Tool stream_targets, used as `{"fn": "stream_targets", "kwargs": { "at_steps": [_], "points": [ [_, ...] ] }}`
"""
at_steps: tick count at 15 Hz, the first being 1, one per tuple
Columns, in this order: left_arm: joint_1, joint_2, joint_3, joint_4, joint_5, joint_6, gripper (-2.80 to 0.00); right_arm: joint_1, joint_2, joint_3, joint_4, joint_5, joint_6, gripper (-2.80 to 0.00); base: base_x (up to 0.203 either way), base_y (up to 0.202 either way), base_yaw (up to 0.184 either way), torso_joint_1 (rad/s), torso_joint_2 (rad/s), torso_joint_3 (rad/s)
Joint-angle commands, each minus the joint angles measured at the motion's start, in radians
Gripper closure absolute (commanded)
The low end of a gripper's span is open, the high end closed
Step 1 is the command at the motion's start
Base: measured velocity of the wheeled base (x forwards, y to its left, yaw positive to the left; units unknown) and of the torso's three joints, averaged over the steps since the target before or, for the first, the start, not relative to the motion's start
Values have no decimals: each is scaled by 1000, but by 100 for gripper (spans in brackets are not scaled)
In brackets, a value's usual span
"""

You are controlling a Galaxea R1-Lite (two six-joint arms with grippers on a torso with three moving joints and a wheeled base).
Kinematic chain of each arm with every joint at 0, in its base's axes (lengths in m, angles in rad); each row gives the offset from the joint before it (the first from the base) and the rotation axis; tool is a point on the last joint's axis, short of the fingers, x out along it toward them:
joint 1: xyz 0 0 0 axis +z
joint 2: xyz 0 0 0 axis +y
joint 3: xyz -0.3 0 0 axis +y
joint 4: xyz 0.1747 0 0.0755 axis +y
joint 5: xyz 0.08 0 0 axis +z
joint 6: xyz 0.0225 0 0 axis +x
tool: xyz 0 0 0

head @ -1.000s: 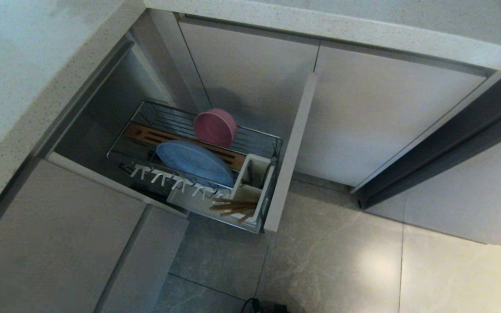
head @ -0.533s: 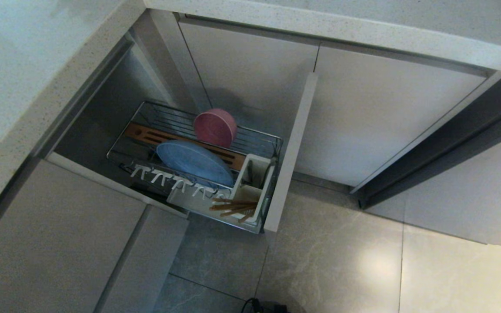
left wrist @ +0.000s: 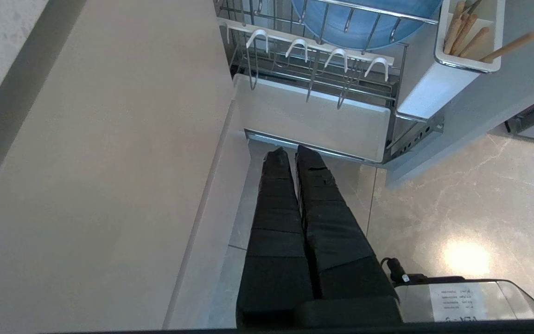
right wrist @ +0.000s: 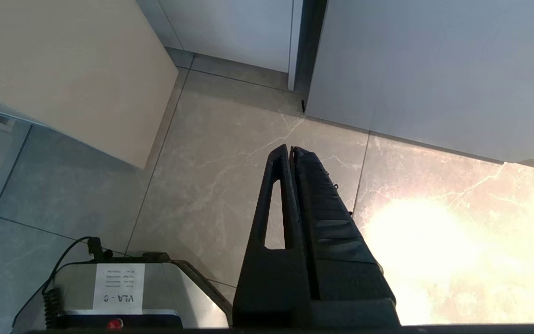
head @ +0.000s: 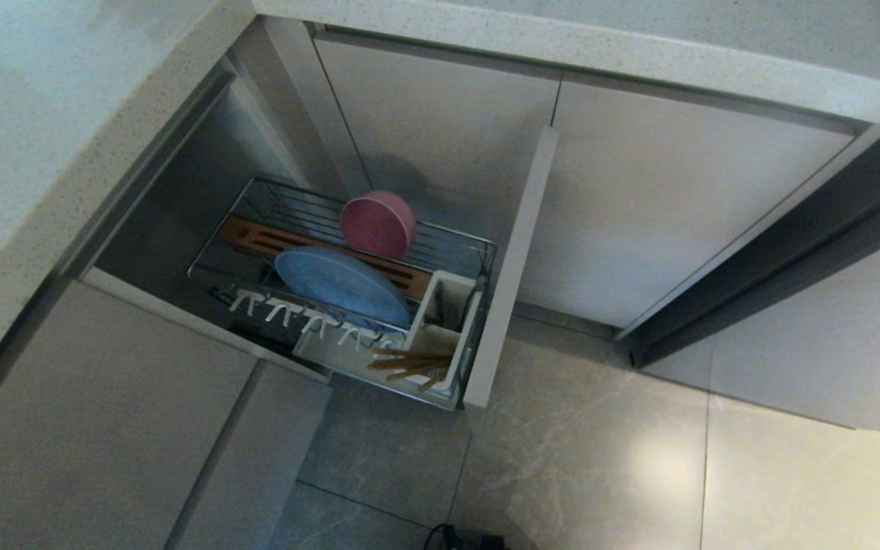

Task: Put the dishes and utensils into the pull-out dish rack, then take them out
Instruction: Take the plate out of the cupboard

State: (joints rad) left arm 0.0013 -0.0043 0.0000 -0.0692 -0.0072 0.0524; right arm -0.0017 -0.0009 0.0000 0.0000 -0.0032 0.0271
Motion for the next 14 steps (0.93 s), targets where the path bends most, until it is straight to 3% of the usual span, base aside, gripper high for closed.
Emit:
{"fn": "stream_targets", "kwargs": {
  "at_steps": [1, 14],
  "points": [
    [0, 4, 40, 0, 0, 0, 0, 0, -1, 0, 0, 0, -1, 0, 0, 0, 0, 0, 0, 0],
    [0, 4, 40, 0, 0, -1, 0, 0, -1, 0, 0, 0, -1, 0, 0, 0, 0, 0, 0, 0]
  ]
}}
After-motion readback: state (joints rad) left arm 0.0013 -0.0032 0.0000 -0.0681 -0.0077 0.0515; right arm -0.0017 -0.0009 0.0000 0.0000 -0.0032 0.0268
